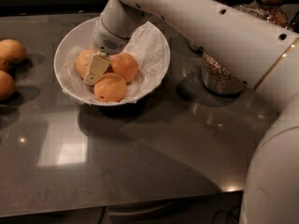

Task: Pick orange from white bowl

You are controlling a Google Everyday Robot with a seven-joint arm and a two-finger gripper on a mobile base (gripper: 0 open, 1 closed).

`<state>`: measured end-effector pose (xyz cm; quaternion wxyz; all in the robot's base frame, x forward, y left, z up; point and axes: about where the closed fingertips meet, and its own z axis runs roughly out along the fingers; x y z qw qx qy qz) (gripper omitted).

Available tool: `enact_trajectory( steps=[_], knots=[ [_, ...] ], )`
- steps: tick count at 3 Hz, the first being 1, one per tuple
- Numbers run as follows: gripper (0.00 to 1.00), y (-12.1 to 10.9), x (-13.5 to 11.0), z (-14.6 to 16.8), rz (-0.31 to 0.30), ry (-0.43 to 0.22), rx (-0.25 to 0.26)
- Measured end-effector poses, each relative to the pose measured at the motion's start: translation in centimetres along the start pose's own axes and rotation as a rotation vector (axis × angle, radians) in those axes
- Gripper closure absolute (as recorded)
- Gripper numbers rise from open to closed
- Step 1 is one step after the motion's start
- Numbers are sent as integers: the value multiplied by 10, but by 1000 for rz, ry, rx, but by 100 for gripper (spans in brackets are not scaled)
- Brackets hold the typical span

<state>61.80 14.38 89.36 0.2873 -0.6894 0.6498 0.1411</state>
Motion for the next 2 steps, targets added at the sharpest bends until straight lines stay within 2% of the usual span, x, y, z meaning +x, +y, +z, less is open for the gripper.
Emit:
enact_trajectory(
  steps=[2],
  knots=[
    [27, -6, 6, 24, 28, 15, -33]
  ],
)
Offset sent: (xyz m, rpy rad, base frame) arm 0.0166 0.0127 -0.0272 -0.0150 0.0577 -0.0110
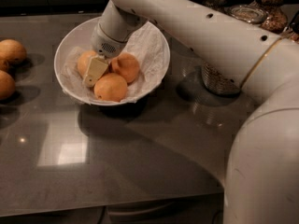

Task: Pick orange from white bowl

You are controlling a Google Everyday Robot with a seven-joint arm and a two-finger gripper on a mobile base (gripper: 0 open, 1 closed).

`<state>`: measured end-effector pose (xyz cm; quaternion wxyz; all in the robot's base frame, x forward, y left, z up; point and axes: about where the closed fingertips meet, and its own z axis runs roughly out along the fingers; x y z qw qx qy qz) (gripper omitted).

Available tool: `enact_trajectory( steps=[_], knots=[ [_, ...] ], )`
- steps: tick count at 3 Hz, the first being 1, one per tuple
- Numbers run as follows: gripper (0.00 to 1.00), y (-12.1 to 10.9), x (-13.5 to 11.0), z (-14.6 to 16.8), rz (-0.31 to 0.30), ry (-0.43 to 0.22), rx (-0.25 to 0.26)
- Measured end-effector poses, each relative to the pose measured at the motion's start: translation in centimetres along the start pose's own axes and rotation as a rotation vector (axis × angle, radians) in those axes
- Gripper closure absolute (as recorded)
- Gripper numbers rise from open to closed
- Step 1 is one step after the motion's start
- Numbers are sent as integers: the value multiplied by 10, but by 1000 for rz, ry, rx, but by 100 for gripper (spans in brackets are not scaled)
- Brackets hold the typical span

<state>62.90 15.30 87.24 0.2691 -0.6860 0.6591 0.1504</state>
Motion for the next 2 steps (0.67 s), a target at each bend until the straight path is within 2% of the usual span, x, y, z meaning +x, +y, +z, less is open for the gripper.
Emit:
enact_trajectory(
  steps=[1, 2],
  knots=[
    [34, 0, -1, -1, 1, 0, -2],
    [60, 0, -1, -1, 1, 0, -2]
  ],
)
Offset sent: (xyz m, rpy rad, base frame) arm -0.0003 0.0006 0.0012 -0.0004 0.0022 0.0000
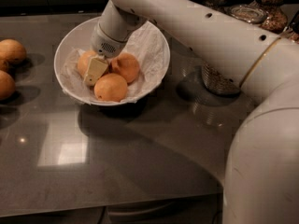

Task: Pick orange from white bowl

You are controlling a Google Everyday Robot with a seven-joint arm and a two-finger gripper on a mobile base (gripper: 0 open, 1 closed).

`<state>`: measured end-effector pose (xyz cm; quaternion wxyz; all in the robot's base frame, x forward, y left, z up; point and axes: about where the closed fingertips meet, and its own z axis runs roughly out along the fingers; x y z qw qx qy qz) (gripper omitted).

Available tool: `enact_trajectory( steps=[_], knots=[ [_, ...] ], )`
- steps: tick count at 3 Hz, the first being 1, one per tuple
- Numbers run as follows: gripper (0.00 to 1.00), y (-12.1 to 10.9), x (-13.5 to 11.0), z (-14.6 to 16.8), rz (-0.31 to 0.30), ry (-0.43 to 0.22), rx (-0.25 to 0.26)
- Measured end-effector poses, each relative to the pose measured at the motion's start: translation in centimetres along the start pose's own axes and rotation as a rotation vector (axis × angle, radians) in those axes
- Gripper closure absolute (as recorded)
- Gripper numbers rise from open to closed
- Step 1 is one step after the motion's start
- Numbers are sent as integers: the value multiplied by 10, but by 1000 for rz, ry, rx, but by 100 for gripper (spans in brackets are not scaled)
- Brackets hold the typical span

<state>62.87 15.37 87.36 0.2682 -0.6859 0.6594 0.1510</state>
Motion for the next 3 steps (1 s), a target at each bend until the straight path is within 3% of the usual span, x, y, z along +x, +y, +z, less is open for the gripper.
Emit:
enact_trajectory(
  steps=[1, 2, 3],
  knots=[
    [92, 0, 0, 0, -3, 1, -1],
    [100, 0, 0, -1, -3, 1, 0],
    [100, -3, -6, -28, -30, -20, 50]
  ],
)
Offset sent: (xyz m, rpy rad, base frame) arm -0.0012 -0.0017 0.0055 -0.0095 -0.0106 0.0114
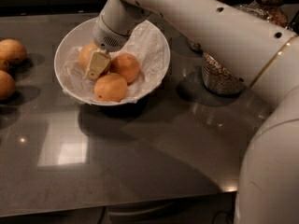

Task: Pick orange from white bowl

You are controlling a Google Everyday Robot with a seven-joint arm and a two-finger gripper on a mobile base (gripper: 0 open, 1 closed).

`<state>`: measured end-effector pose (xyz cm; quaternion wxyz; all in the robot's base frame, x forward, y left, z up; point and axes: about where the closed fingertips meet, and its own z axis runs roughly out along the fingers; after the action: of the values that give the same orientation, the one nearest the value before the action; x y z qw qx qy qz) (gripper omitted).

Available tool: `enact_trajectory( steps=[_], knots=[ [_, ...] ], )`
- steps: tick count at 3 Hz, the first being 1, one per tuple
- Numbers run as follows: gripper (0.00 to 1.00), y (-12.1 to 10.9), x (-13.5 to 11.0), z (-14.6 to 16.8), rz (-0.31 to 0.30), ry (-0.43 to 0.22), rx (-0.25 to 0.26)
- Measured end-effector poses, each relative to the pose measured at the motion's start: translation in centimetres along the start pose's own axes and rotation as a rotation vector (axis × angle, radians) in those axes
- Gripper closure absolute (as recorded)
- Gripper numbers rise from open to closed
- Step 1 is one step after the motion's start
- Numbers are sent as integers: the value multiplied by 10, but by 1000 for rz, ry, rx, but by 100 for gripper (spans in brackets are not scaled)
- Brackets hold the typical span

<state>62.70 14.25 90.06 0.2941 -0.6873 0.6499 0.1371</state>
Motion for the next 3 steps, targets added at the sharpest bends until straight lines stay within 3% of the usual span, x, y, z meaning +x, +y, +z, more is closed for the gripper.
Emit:
enact_trajectory(
  steps=[1, 2, 3],
  knots=[
    [100, -7, -4, -40, -39, -19, 68],
    [100, -18, -6, -73, -79, -55, 89],
    [100, -30, -2, -109, -127, -147, 56]
  ],
)
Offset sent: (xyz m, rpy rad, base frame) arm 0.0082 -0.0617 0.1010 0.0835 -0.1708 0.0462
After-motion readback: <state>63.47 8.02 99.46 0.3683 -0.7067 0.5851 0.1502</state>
